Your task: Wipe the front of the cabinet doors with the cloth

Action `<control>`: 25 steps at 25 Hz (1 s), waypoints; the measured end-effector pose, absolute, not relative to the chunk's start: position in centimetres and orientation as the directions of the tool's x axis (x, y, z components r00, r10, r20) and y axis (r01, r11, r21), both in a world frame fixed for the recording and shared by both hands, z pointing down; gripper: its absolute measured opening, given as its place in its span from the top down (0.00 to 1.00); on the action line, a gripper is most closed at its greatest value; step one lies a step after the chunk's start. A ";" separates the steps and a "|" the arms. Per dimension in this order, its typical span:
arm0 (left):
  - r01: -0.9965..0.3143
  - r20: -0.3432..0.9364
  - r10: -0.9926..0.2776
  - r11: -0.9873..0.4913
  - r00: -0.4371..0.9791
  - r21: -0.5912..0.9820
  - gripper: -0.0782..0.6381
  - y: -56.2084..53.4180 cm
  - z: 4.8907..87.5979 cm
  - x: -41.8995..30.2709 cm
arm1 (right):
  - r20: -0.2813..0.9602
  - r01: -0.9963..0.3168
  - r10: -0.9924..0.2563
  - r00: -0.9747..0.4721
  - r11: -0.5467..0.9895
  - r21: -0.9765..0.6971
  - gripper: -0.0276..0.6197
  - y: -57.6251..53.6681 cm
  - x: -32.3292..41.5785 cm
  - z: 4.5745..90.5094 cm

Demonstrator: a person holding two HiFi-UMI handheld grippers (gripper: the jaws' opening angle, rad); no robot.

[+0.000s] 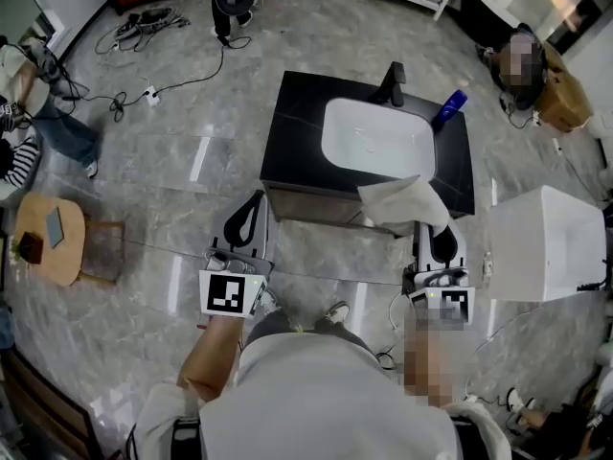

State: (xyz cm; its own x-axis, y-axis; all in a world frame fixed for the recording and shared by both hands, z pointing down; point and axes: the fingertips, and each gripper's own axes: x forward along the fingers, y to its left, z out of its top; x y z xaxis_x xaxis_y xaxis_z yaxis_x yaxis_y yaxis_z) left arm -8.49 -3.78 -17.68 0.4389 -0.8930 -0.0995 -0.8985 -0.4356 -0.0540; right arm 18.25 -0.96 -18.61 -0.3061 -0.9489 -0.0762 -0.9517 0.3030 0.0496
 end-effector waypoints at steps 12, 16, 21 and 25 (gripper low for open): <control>-0.877 -0.138 -0.866 -0.472 0.481 -0.090 0.87 -2.0 -21.3 -6.3 | -0.114 -0.954 -0.948 -0.298 0.299 0.003 0.83 1.6 19.6 -20.9; -0.885 -0.143 -0.873 -0.456 0.466 -0.099 0.87 -1.9 -21.3 -6.3 | -0.126 -0.950 -0.942 -0.311 0.313 -0.002 0.83 1.4 19.6 -20.8; -0.898 -0.131 -0.889 -0.430 0.440 -0.098 0.87 -1.3 -21.1 -7.4 | -0.127 -0.943 -0.937 -0.327 0.332 -0.023 0.83 1.6 18.9 -20.6; -0.894 -0.116 -0.887 -0.436 0.446 -0.102 0.87 -1.2 -20.6 -6.6 | -0.122 -0.934 -0.929 -0.349 0.356 -0.041 0.83 1.5 18.8 -20.4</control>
State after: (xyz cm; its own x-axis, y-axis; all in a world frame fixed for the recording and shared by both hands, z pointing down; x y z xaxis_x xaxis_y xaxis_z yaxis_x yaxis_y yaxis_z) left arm -6.62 -1.23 -20.64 0.4459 -0.8875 -0.1164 -0.8942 -0.4359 -0.1021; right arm 18.83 1.51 -20.38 -0.3489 -0.9292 -0.1219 -0.9336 0.3559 -0.0410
